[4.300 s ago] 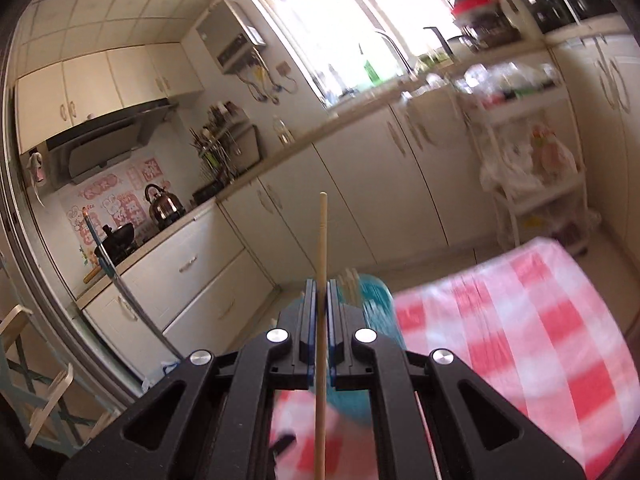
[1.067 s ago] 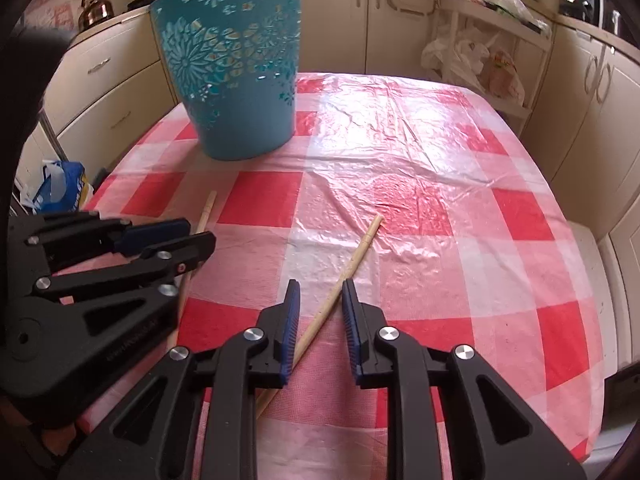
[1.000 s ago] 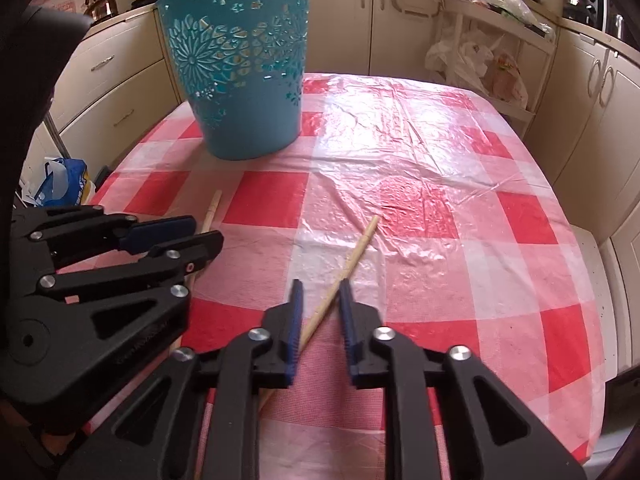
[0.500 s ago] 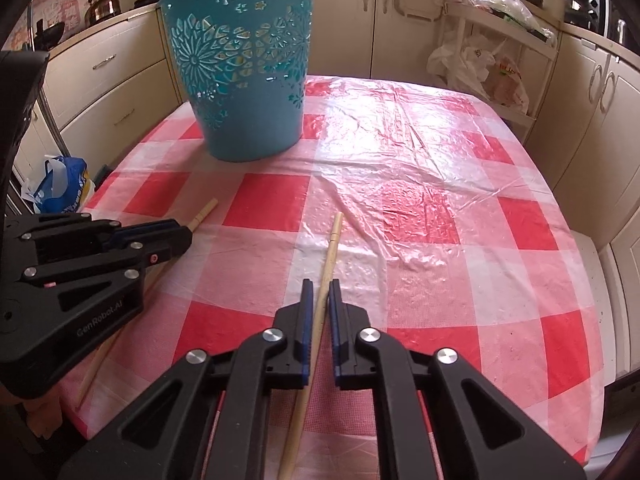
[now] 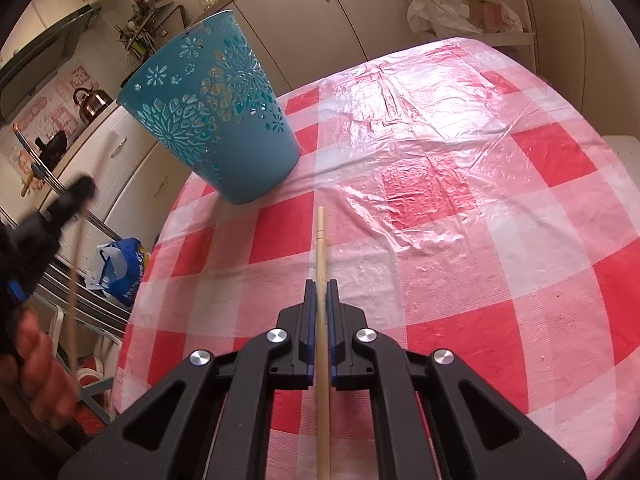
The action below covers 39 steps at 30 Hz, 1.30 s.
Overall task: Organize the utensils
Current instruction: 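Lift the left tool's stick over the teal bin and open it to drop it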
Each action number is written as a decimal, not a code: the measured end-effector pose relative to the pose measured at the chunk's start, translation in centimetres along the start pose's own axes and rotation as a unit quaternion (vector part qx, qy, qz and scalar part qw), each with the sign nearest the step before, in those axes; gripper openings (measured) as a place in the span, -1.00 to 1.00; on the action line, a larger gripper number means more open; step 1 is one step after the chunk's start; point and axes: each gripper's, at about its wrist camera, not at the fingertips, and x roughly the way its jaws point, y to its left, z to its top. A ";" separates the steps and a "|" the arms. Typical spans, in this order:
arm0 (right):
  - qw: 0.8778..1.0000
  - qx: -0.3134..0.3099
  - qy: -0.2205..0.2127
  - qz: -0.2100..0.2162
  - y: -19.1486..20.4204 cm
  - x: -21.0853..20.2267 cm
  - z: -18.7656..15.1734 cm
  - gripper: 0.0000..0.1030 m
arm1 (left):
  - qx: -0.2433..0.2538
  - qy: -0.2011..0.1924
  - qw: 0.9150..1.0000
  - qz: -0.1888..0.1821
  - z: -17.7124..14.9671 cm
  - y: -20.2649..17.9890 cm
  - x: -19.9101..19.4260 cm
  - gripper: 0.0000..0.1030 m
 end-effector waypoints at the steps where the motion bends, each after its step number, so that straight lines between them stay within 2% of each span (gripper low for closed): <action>1: 1.000 0.003 0.000 0.004 0.0 0.0 0.0 -0.88 | -0.005 -0.020 1.000 -0.006 1.2 0.1 -0.6 -0.91; 8: 1.000 0.009 -0.007 0.006 0.2 0.2 0.2 -0.88 | -0.002 -0.135 0.991 -0.007 9.6 -1.0 -1.7 -0.91; 13: 1.000 0.010 -0.013 0.002 0.0 0.0 0.3 -0.88 | -0.009 -0.180 0.984 0.005 15.0 -1.9 1.2 -0.91; 18: 1.000 0.006 -0.008 -0.001 0.0 0.3 0.3 -0.88 | -0.027 -0.218 0.975 0.034 17.7 -1.6 4.3 -0.91; 23: 1.000 0.008 -0.004 -0.004 -0.1 0.6 0.2 -0.88 | -0.024 -0.206 0.976 0.069 17.7 -0.9 7.7 -0.91; 29: 1.000 0.005 0.000 0.000 0.2 0.7 0.1 -0.88 | -0.010 -0.193 0.976 0.101 15.6 -0.3 8.6 -0.91; 37: 1.000 0.003 -0.008 -0.001 0.3 0.5 0.1 -0.88 | 0.015 -0.162 0.981 0.105 14.2 -0.5 8.3 -0.89; 38: 1.000 0.003 -0.011 0.000 0.3 0.4 0.1 -0.88 | 0.017 -0.154 0.982 0.105 13.9 -0.5 8.1 -0.86; 39: 1.000 0.002 -0.016 0.001 0.3 0.2 0.2 -0.88 | 0.018 -0.148 0.983 0.104 13.6 -0.5 7.9 -0.74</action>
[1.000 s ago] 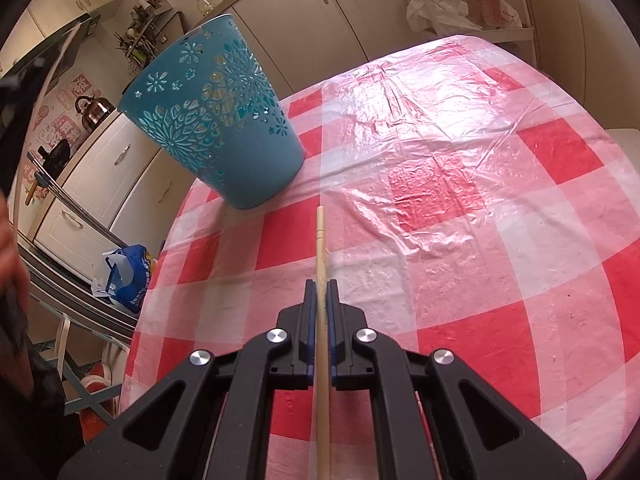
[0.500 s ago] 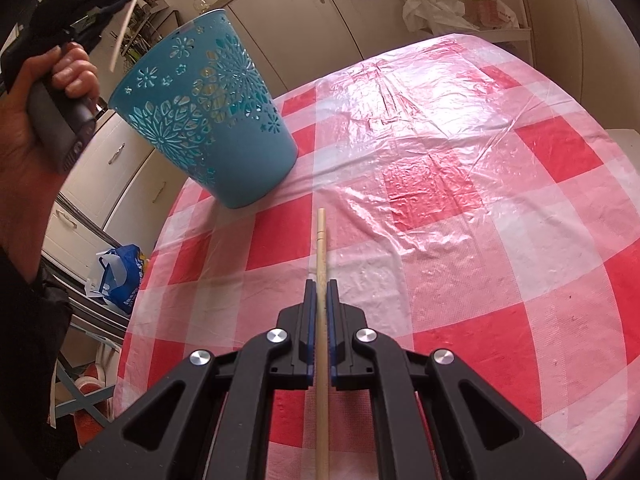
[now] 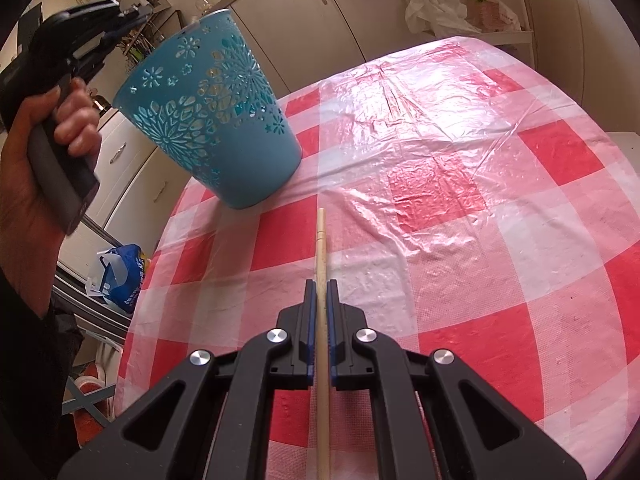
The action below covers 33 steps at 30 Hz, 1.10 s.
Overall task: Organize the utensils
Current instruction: 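Lift the left tool's stick over the teal bin and open it to drop it, then carry the right tool's stick over the teal bin and open it to drop it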
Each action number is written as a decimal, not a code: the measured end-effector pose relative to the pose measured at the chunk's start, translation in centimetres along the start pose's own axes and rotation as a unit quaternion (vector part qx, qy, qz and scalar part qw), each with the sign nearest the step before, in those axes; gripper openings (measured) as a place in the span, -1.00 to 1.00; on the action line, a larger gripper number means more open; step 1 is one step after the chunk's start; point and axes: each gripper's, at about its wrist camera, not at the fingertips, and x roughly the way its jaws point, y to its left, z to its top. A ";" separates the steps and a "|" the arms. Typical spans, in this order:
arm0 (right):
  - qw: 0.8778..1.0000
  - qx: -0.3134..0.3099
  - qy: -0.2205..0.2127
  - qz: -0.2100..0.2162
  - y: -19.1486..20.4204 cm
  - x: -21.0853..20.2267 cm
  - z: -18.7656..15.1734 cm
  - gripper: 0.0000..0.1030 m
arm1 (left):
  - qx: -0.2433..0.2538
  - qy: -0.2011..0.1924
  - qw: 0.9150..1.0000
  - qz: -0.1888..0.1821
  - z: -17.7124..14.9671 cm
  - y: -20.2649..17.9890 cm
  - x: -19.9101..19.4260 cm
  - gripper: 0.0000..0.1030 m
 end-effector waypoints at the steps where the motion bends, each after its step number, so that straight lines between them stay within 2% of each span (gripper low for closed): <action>1: 1.000 0.000 -0.004 0.002 0.0 -0.2 0.1 -0.88 | 0.000 0.008 1.000 0.002 -0.5 0.3 -0.6 -0.46; 2: 1.000 0.001 -0.011 0.004 0.0 -0.5 0.2 -0.88 | -0.002 0.011 1.000 0.008 -1.1 0.6 -1.4 -0.28; 3: 1.000 0.002 -0.017 0.007 -0.1 -0.7 0.3 -0.88 | -0.004 0.011 1.000 0.013 -1.6 0.9 -2.1 0.03; 7: 0.998 0.005 -0.055 0.028 0.2 -2.4 0.8 -0.88 | -0.020 -0.009 0.998 0.054 -5.5 2.8 -7.6 0.34; 9: 0.996 0.007 -0.075 0.045 0.6 -3.4 1.2 -0.88 | -0.029 -0.002 0.997 0.071 -7.7 3.7 -9.1 0.45; 15: 0.983 -0.008 -0.156 0.098 3.7 -7.2 5.0 -0.88 | -0.088 0.098 0.989 0.072 -15.6 6.9 -9.1 0.46; 18: 0.976 -0.021 -0.183 0.114 5.5 -8.2 7.4 -0.88 | -0.102 0.121 0.985 0.062 -17.0 7.6 -8.6 0.46; 20: 0.971 -0.033 -0.204 0.123 7.1 -8.7 9.5 -0.88 | -0.114 0.115 0.985 0.057 -17.3 8.2 -8.7 0.48; 23: 0.963 -0.051 -0.233 0.128 9.5 -8.8 12.5 -0.88 | -0.131 0.126 0.982 0.050 -17.9 9.0 -8.2 0.49; 28: 0.949 -0.078 -0.287 0.105 13.1 -7.2 17.9 -0.88 | -0.131 0.127 0.982 0.046 -17.7 8.8 -7.8 0.55; 30: 0.945 -0.088 -0.305 0.075 14.3 -5.7 19.2 -0.88 | -0.131 0.128 0.982 0.046 -17.6 8.8 -7.7 0.57; 33: 0.946 -0.102 -0.307 0.031 15.3 -2.6 20.2 -0.88 | -0.134 0.128 0.982 0.047 -17.5 8.9 -7.7 0.60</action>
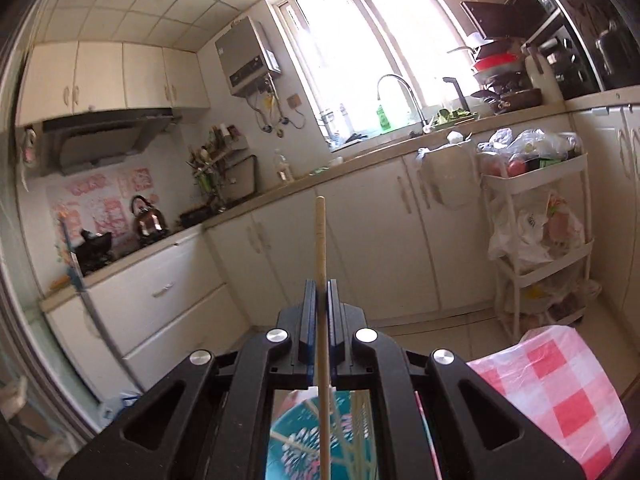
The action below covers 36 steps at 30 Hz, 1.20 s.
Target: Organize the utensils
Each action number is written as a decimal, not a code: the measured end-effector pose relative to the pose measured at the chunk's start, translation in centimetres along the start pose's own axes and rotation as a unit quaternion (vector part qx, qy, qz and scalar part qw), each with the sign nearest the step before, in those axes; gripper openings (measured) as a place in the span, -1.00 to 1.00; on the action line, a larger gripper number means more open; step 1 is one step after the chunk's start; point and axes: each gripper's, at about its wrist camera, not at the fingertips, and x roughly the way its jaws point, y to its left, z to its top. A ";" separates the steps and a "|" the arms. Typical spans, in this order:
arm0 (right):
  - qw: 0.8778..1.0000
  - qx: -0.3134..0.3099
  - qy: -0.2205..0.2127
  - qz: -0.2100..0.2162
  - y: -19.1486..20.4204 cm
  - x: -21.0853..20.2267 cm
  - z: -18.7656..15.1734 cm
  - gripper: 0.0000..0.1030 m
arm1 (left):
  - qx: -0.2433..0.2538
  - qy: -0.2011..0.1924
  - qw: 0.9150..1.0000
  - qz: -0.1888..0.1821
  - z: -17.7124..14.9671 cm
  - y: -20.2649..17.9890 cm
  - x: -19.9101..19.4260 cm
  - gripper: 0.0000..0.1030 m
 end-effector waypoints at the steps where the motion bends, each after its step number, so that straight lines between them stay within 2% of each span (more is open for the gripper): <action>1: 1.000 -0.015 0.011 -0.012 0.3 1.2 -0.7 -0.88 | 0.000 0.001 1.000 0.001 0.0 0.0 0.0 0.61; 4: 0.997 -0.039 0.052 -0.029 0.2 2.7 -3.2 -0.88 | 0.000 0.003 1.000 0.005 0.0 0.0 0.2 0.64; 8: 0.995 -0.047 0.085 -0.037 -0.6 1.4 -6.1 -0.84 | 0.001 0.002 1.000 0.012 0.1 -0.1 0.1 0.69; 11: 0.994 -0.049 0.096 -0.036 -0.6 -1.4 -7.5 -0.44 | 0.001 -0.001 1.000 0.021 0.1 -0.2 -0.1 0.73; 14: 0.992 -0.054 0.107 -0.031 -0.6 -4.7 -8.5 -0.29 | 0.014 0.004 0.999 0.043 0.0 -0.7 -0.5 0.74; 16: 0.991 -0.053 0.116 -0.033 -0.6 -7.0 -9.4 -0.06 | 0.028 0.009 0.998 0.056 -0.5 -1.1 -1.1 0.76; 17: 0.990 -0.051 0.123 -0.035 -0.7 -8.4 -10.0 0.00 | 0.032 0.011 0.998 0.058 -0.7 -1.2 -1.5 0.77; 20: 0.986 -0.039 0.153 -0.045 -1.4 -11.8 -12.1 0.10 | 0.053 0.016 0.996 0.067 -1.3 -1.9 -3.0 0.80; 22: 0.983 -0.031 0.172 -0.059 -1.8 -13.9 -13.5 0.27 | 0.068 0.015 0.995 0.073 -1.7 -2.4 -4.2 0.83; 28: 0.971 -0.002 0.224 -0.083 -2.5 -19.1 -16.8 0.44 | 0.096 0.016 0.992 0.081 -2.4 -3.9 -8.3 0.85; 31: 0.969 0.002 0.228 -0.090 -2.1 -21.6 -17.0 0.64 | 0.114 0.011 0.990 0.083 -2.7 -4.6 -11.0 0.85; 36: 0.972 0.001 0.217 -0.086 -0.7 -24.8 -16.1 0.76 | 0.139 0.002 0.987 0.085 -3.2 -5.5 -15.3 0.85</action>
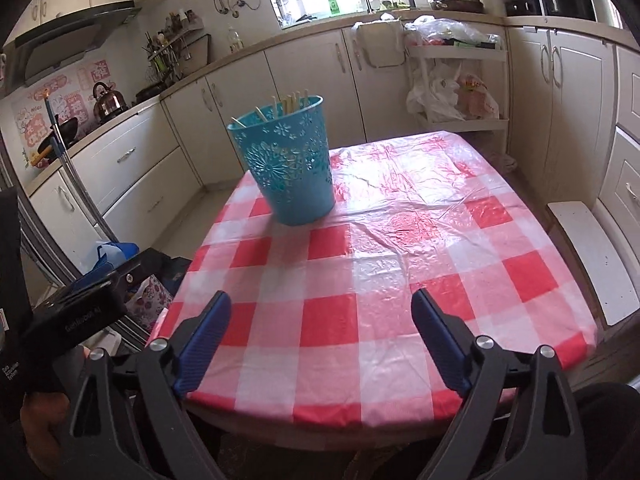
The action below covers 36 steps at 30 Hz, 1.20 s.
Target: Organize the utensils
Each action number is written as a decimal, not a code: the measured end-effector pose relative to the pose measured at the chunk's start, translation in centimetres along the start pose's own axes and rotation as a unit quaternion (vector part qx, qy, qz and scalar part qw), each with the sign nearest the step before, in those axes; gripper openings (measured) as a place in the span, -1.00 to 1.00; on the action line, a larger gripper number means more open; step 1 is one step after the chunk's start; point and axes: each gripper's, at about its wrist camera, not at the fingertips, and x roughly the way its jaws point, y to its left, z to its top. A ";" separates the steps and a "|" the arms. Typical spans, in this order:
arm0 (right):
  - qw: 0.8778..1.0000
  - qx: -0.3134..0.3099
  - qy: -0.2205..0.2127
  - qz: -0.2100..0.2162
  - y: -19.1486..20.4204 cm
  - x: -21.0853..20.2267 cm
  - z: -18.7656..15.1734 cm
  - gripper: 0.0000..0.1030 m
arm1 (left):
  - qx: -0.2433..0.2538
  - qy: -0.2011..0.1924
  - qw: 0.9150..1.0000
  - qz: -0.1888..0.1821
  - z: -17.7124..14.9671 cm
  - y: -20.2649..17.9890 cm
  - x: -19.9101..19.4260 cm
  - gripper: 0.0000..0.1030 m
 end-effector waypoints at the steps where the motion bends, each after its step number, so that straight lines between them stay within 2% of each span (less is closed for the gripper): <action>1: 1.000 0.002 -0.001 0.000 0.1 -0.4 0.0 0.77 | 0.002 0.000 1.000 0.001 0.0 0.0 -0.5 0.85; 7: 1.000 -0.002 0.000 -0.002 0.7 -2.2 -0.7 0.83 | 0.009 -0.001 1.000 0.003 -0.7 0.2 -3.7 0.85; 18: 1.000 -0.005 0.023 -0.018 1.2 -3.3 -2.8 0.84 | 0.022 0.015 1.000 0.015 -1.5 0.0 -5.3 0.85; 28: 0.999 0.011 0.030 -0.007 3.2 -8.4 -1.6 0.86 | 0.023 0.052 0.997 0.052 -1.4 0.8 -8.4 0.85; 36: 0.999 -0.015 0.038 -0.007 6.3 -13.0 -5.0 0.86 | 0.014 0.047 0.998 0.027 -2.6 1.7 -14.2 0.85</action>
